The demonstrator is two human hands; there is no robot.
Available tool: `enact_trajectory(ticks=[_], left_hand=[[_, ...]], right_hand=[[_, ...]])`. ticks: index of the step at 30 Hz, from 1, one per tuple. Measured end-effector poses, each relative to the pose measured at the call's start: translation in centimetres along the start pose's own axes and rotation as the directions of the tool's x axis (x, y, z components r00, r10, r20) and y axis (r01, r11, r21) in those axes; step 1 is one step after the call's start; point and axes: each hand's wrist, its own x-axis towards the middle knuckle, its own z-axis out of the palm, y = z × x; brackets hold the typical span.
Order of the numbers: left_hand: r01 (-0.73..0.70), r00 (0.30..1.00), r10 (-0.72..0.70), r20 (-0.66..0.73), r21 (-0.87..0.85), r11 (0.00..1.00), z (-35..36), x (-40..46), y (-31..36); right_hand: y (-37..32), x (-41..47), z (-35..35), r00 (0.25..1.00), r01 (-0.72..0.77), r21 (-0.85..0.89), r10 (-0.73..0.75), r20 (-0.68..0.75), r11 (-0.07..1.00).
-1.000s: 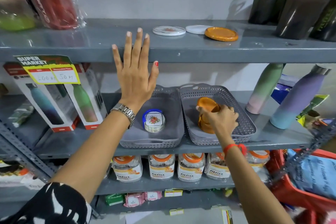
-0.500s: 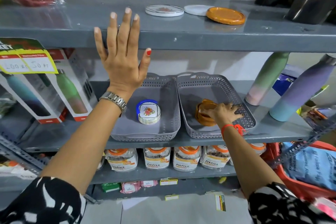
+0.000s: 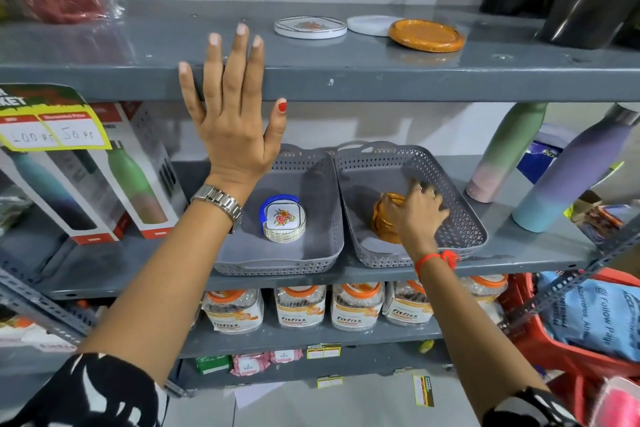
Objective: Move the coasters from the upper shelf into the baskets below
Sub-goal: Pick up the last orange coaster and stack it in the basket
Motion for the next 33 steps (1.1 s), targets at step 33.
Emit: enact_trajectory(ticks=[33], left_hand=[[0.089,0.969,-0.041,0.245,-0.187,0.978,-3.4,0.6,0.5]], right_hand=[[-12.1,2.9,-23.1,0.992,0.048,0.151,-0.029,-0.125,0.987]])
